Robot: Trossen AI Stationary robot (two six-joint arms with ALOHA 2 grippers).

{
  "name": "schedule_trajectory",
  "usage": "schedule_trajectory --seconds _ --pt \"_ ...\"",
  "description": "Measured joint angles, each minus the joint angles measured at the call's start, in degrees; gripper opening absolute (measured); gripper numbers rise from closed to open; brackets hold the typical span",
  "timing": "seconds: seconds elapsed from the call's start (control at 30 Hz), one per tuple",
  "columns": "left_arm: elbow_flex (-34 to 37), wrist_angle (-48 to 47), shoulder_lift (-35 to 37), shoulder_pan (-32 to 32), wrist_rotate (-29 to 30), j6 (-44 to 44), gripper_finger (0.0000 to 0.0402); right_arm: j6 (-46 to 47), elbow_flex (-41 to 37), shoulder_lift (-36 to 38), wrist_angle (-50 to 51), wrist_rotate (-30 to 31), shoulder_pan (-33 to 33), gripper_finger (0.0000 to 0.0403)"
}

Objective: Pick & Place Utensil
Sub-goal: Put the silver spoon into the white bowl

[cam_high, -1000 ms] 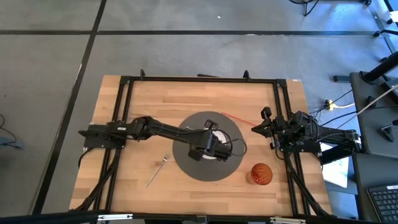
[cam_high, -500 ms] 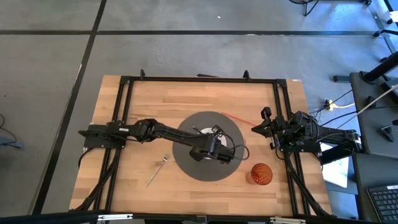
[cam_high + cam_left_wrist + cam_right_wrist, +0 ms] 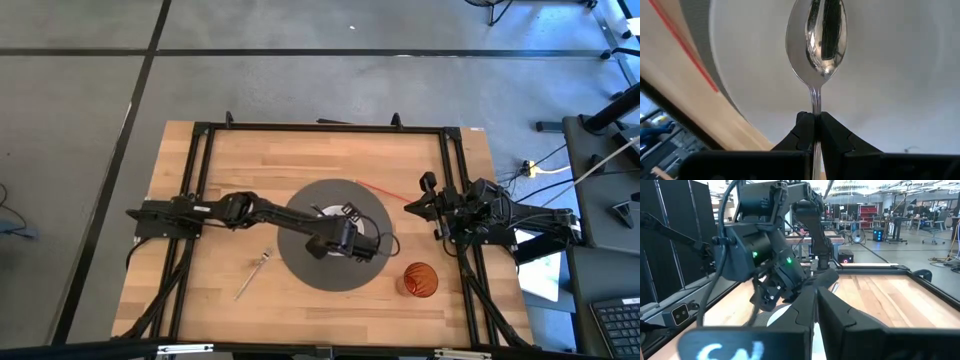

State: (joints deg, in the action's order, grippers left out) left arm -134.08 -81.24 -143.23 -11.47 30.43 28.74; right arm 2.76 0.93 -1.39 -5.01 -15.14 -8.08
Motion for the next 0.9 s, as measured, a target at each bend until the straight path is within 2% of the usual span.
schedule_trajectory --seconds 0.17,0.3,0.9 --pt "0.0 -0.1 -0.7 0.4 -0.9 -0.1 0.0007 0.0 0.0 0.0 0.1 0.0 0.0 0.0023" --pt "0.0 0.0 -0.6 1.1 -5.5 -0.9 0.0007 -0.1 0.0 0.0 0.2 0.0 0.0 0.0023" --pt "0.0 0.3 -0.6 2.0 -7.6 -4.4 0.0029 0.0 0.0 0.0 0.2 -0.1 0.0 0.0023"
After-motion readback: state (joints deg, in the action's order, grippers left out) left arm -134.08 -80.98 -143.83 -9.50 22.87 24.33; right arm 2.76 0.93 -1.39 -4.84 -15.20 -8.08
